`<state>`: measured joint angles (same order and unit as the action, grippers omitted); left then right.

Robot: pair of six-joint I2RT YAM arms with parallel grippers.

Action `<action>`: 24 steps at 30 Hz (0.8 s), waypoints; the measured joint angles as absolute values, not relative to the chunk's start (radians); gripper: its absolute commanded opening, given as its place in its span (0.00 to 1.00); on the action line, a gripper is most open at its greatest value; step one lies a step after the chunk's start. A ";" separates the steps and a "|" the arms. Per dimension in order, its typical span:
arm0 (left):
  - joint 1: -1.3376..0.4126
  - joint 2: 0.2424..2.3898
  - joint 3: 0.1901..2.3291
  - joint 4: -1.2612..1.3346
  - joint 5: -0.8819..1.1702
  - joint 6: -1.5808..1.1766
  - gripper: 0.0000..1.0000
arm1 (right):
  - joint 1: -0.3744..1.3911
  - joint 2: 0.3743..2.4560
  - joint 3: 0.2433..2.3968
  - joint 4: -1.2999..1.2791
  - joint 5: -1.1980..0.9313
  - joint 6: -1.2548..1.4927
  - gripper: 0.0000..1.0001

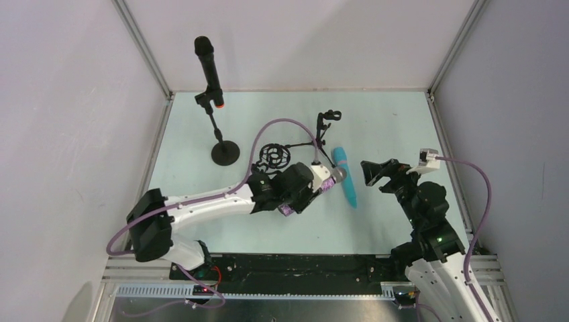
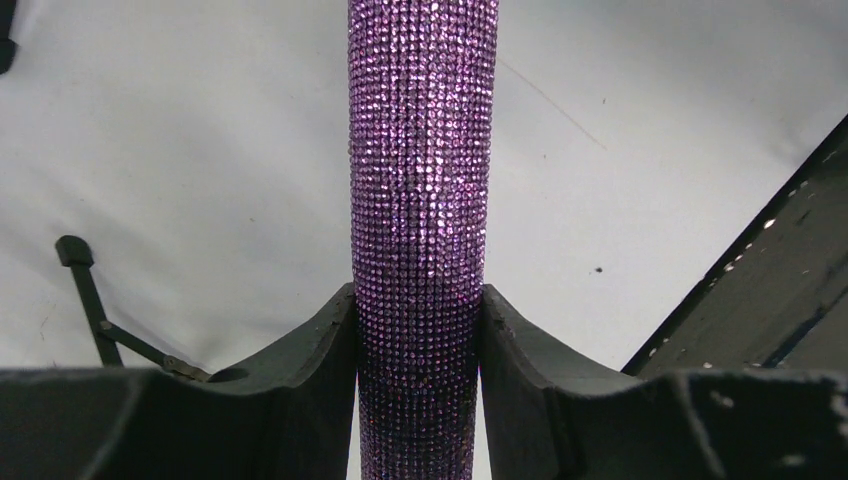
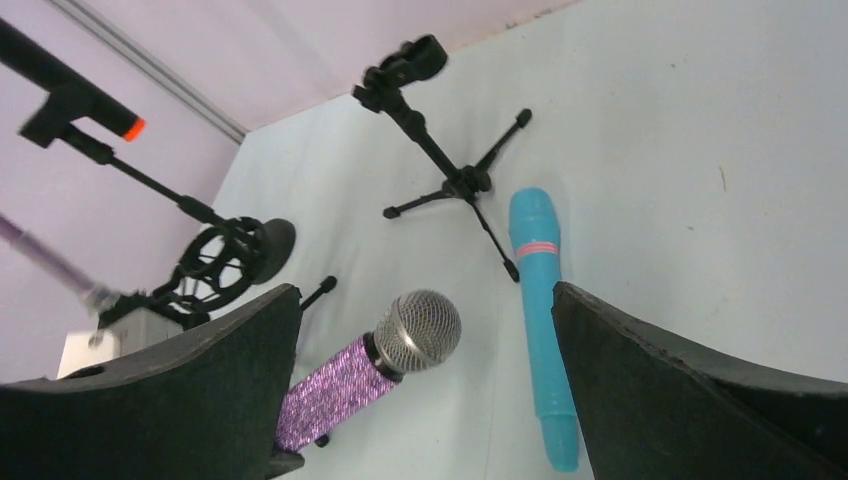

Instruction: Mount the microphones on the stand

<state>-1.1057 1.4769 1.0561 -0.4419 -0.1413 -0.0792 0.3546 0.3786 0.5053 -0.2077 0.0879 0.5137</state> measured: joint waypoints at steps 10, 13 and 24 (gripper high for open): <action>-0.963 1.292 1.055 -0.314 -0.046 -0.234 0.00 | 0.351 0.412 0.584 -0.197 -0.053 0.496 1.00; -0.922 1.220 1.038 -0.236 -0.011 -0.300 0.00 | 0.350 0.435 0.584 -0.166 -0.127 0.500 1.00; -0.887 0.986 0.949 0.015 0.059 -0.505 0.00 | 0.436 0.562 0.585 0.108 -0.384 0.550 1.00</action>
